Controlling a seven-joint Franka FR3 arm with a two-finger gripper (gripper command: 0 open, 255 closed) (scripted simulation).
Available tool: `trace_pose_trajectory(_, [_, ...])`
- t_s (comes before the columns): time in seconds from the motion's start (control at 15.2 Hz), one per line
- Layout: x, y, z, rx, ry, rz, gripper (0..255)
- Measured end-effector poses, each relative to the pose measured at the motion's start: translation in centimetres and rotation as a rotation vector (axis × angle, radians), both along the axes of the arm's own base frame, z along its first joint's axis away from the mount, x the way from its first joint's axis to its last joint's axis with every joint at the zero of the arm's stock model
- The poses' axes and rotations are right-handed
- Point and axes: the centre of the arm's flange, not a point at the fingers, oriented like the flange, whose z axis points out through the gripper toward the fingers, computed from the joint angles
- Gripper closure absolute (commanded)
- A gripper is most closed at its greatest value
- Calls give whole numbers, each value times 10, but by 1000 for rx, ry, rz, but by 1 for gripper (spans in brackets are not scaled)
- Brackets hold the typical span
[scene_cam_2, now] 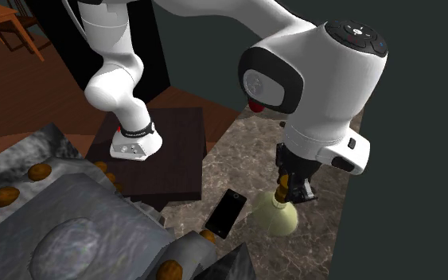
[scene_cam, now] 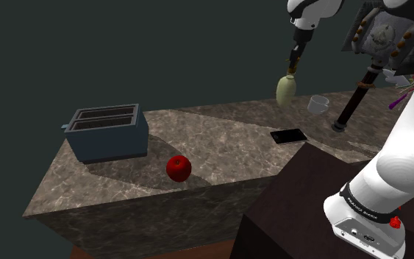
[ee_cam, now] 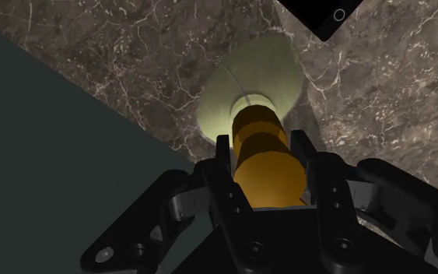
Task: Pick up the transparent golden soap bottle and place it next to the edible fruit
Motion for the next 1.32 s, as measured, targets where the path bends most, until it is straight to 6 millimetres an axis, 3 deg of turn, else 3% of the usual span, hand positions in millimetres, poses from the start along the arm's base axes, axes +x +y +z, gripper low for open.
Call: trace_pose_trajectory(1.32, [0,-1,107,0,0,0,255])
